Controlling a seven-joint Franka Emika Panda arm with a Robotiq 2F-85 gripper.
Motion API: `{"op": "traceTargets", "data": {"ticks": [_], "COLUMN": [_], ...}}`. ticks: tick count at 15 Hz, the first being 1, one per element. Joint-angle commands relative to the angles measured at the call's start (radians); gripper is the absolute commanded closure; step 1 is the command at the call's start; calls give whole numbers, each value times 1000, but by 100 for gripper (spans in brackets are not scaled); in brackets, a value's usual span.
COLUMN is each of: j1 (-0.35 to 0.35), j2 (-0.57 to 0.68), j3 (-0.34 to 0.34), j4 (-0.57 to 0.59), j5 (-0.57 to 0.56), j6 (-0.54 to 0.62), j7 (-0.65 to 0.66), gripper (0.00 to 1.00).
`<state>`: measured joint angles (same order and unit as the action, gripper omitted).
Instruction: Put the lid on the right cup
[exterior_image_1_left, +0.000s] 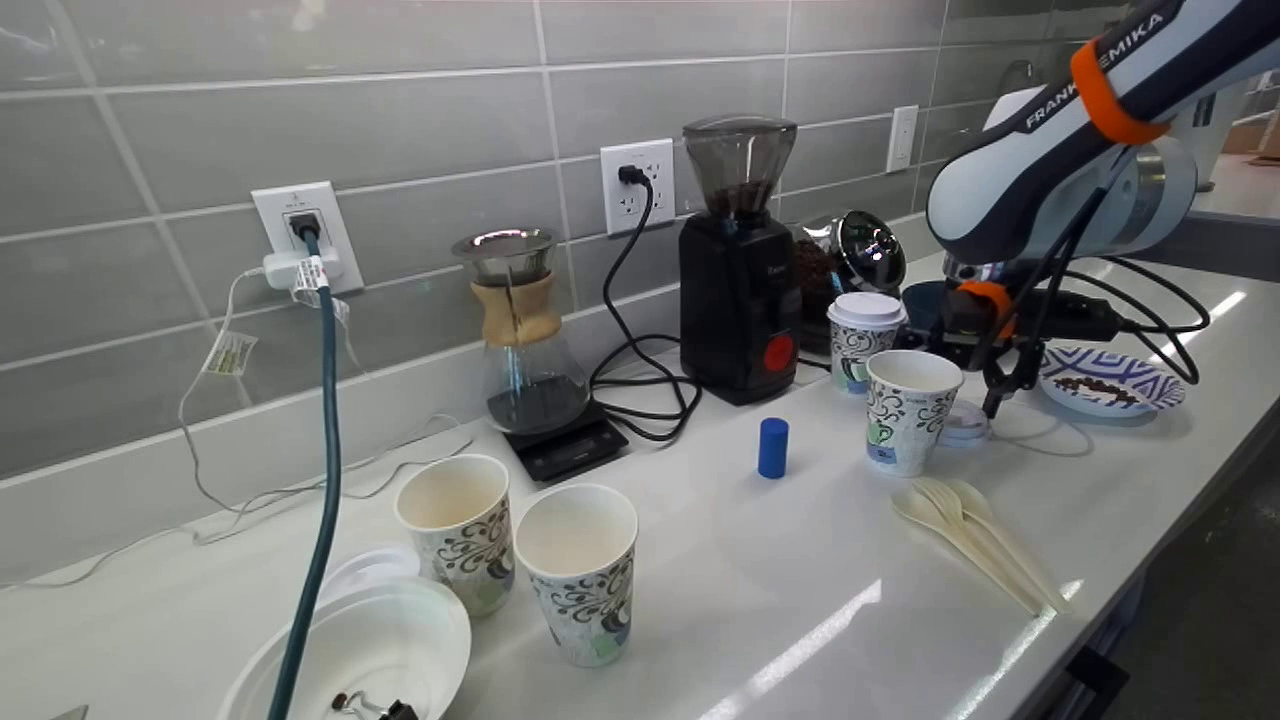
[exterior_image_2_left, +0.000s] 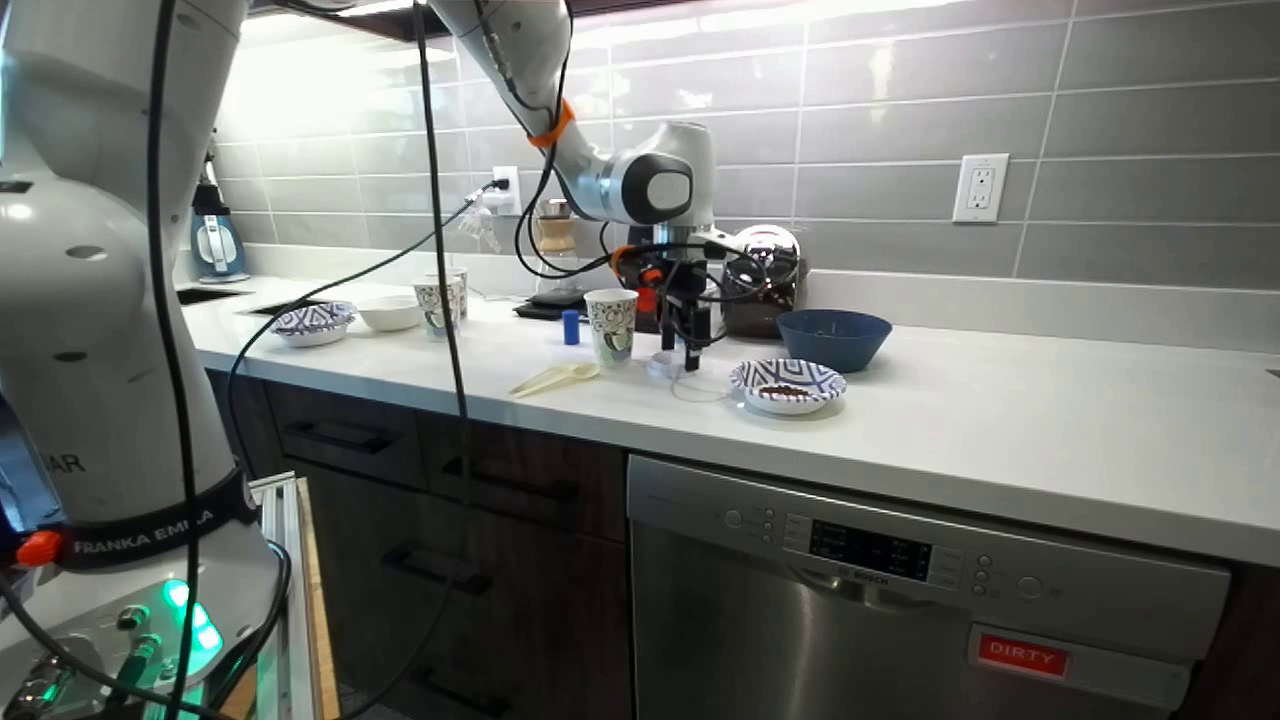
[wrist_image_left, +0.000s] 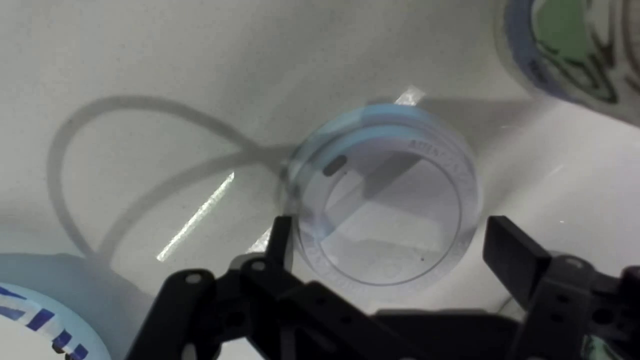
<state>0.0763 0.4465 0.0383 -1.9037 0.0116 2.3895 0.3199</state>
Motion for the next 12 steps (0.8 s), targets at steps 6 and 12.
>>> {"op": "traceTargets", "data": {"ticks": [6, 12], "j1": [29, 22], "j2": [10, -14], "j3": [-29, -29], "j4": [23, 15], "j5": [-2, 10], "j6": [-7, -14], "j7": [28, 20], "gripper": [35, 41]}}
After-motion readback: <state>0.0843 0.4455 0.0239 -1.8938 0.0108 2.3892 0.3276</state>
